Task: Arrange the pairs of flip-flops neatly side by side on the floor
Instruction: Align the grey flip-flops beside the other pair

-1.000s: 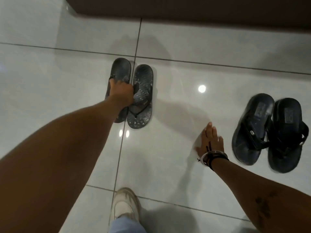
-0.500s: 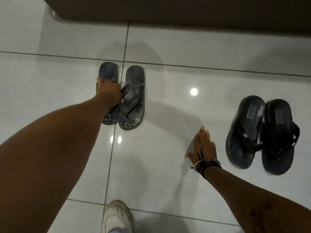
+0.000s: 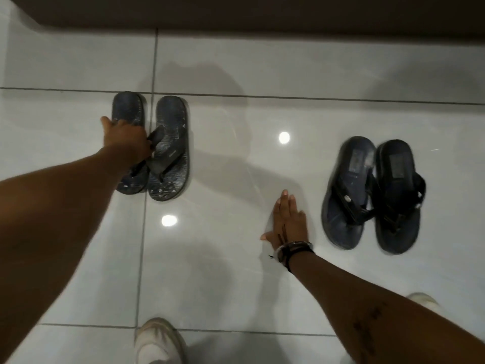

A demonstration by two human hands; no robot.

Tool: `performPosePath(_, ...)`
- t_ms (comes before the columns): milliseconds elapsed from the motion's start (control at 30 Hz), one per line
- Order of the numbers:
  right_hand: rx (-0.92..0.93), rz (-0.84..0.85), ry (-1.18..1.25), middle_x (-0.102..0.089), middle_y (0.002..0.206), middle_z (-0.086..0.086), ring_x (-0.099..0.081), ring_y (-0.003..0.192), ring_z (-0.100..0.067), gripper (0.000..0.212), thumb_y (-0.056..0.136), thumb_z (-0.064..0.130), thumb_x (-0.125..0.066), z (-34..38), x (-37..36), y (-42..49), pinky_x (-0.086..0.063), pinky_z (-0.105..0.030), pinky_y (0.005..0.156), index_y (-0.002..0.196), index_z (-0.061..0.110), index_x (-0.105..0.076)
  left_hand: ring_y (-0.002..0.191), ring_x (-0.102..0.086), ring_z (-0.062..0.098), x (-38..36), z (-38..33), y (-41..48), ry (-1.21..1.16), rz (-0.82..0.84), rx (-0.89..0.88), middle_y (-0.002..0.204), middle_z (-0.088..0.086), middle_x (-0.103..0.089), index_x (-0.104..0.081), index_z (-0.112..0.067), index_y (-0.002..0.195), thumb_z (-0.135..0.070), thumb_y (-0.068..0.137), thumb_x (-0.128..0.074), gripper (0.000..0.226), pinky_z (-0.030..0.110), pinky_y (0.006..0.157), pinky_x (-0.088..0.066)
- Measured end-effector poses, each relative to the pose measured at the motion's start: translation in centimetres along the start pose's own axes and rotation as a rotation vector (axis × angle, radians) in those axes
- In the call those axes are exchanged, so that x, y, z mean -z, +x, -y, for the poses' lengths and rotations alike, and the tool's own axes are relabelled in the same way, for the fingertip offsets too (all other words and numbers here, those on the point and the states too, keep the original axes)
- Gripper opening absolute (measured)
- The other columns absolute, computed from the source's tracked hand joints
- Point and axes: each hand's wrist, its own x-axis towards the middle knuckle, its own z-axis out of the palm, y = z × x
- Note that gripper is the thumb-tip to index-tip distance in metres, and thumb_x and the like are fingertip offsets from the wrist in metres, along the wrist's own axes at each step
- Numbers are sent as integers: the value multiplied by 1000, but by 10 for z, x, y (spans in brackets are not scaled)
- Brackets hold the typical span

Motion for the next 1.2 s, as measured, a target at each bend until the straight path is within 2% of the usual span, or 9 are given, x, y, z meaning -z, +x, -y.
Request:
performPosePath(167,7,-1,243,-14,159,-11,-25,142,-30,77,89,51,-51,-22,29,-5,-16,-52,115,146,6,-24,100,-53,41,13,-24,-26,30,-233,56,93,26,-66,-68,-6,94,-53,92,-40,55,67,106,-24)
performPosePath(267,-124,-452,429,-57,125,-12,-59,108,-33,39,85,39,-57,-71,50,-11,-41,-43,96,112,11,-59,96,-56,47,36,-84,-48,-105,-365,-97,100,33,-63,-62,4,102,-42,96,-36,54,62,99,-32)
performPosePath(333,-352,-622,413,-58,115,-14,-57,103,-35,36,85,38,-57,-115,61,-12,-44,-44,89,108,10,-60,99,-58,46,42,-137,-62,-242,-375,-288,104,33,-64,-62,8,106,-37,93,-38,52,55,96,-35)
performPosePath(433,-691,-320,402,-52,124,-13,-50,113,-33,48,86,45,-54,-171,65,-10,-38,-46,97,120,10,-54,128,-48,38,39,-213,-67,-357,-177,-372,136,25,-53,-49,3,133,-39,95,-38,58,53,108,-28)
performPosePath(500,-744,-173,409,-61,115,-12,-54,112,-32,32,82,37,-59,-191,63,-14,-36,-46,100,104,15,-61,141,-33,32,38,-258,-71,-394,-3,-343,152,19,-36,-33,-1,145,-41,98,-34,62,51,114,-20)
performPosePath(567,-681,-176,397,-68,93,-9,-63,98,-30,8,79,26,-62,-195,60,-17,-38,-43,94,81,20,-57,145,-23,29,37,-289,-79,-403,110,-309,159,16,-22,-22,-3,150,-43,100,-31,65,50,117,-14)
performPosePath(667,-604,-235,416,-61,73,-5,-65,84,-28,14,81,22,-60,-204,64,-13,-38,-40,87,72,21,-50,147,-18,28,34,-313,-93,-383,201,-259,162,16,-8,-16,-3,151,-43,100,-29,67,50,119,-12)
performPosePath(867,-616,-396,500,-70,80,-7,-65,81,-28,12,84,24,-58,-231,104,17,-41,-41,90,73,20,-55,148,-14,28,30,-317,-100,-330,243,-252,162,16,0,-13,-2,152,-42,100,-29,67,49,119,-13)
performPosePath(1200,-636,-364,538,-69,92,-6,-64,92,-28,9,83,22,-58,-240,124,39,-38,-41,92,89,19,-63,147,-17,31,33,-320,-99,-390,247,-233,162,18,-2,-15,0,151,-40,100,-30,67,48,119,-12)
